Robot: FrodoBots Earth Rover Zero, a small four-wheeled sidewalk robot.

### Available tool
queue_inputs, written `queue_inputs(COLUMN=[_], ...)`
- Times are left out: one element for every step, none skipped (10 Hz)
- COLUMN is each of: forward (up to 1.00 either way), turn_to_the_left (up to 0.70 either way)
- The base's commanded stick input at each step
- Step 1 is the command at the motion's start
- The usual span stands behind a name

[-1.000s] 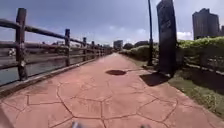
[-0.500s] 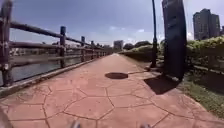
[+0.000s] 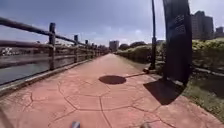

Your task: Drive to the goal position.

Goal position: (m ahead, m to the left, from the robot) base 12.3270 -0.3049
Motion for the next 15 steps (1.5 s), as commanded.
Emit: queue_inputs(forward=[0.70, 0.70, 0.70, 0.70, 0.70, 0.70, 0.70, 0.70, 0.70, 0.70, 0.70, 0.70, 0.70, 0.70, 0.70], turn_to_the_left=[0.00, 0.00, 0.00, 0.00, -0.10, -0.29, -0.35, -0.20, 0.00, 0.00, 0.00, 0.00, 0.00, 0.00, 0.00])
